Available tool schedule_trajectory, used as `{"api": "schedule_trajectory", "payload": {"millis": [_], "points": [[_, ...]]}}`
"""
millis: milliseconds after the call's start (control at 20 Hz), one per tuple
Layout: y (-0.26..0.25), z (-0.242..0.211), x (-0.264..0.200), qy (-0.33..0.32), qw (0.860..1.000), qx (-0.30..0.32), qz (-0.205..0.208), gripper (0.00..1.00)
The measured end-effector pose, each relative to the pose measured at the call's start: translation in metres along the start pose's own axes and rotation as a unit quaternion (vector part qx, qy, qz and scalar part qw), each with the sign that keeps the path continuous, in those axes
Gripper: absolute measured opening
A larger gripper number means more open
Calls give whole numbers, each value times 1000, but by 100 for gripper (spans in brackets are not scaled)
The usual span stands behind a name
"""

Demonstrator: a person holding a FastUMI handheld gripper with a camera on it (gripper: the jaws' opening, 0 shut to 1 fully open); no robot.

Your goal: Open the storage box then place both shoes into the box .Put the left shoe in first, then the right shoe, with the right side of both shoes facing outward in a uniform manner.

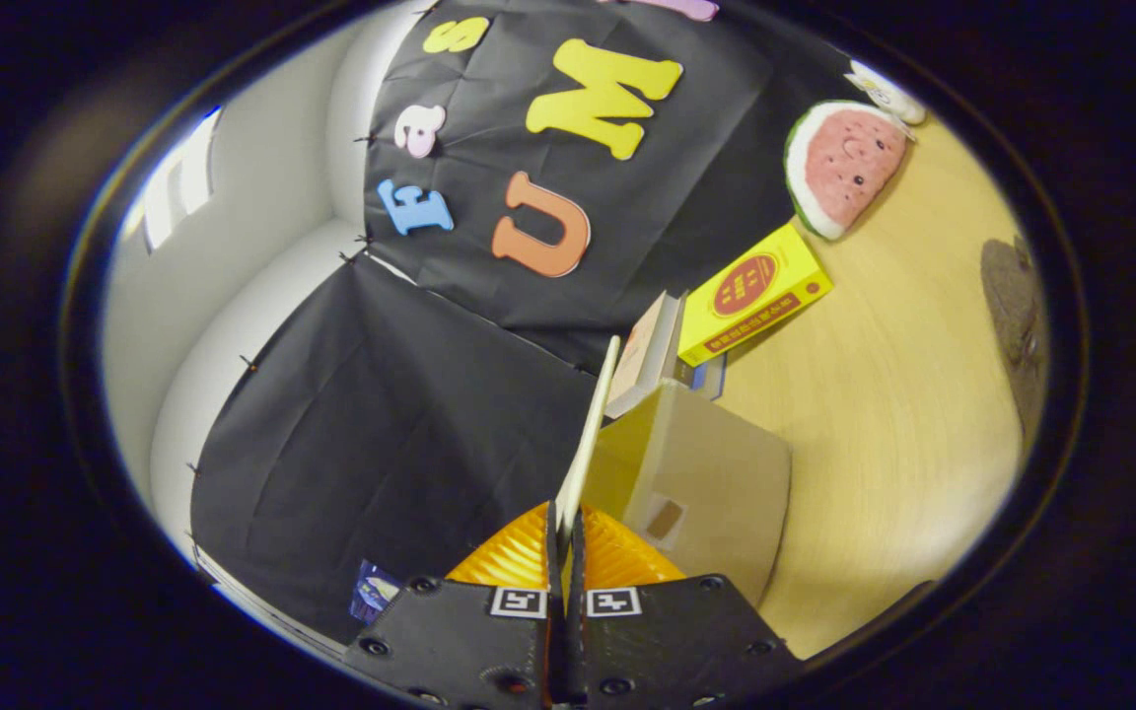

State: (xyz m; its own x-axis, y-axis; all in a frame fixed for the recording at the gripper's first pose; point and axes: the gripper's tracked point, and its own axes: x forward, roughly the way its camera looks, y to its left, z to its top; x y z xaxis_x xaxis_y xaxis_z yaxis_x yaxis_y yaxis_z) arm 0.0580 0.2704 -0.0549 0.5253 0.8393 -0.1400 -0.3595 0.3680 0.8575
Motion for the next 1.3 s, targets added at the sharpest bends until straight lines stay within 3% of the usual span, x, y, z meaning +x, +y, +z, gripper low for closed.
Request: {"api": "schedule_trajectory", "payload": {"millis": [350,550,900,1000,1150,1200,1300], "points": [[108,8,47,7,993,-117,5,0],[158,-19,91,13,985,-172,6,0],[201,-58,172,38,969,-243,-31,1],[209,-70,197,39,958,-281,-44,1],[214,-92,219,43,943,-326,-54,19],[215,-100,227,48,941,-331,-47,19],[216,-105,235,41,933,-354,-50,48]]}}
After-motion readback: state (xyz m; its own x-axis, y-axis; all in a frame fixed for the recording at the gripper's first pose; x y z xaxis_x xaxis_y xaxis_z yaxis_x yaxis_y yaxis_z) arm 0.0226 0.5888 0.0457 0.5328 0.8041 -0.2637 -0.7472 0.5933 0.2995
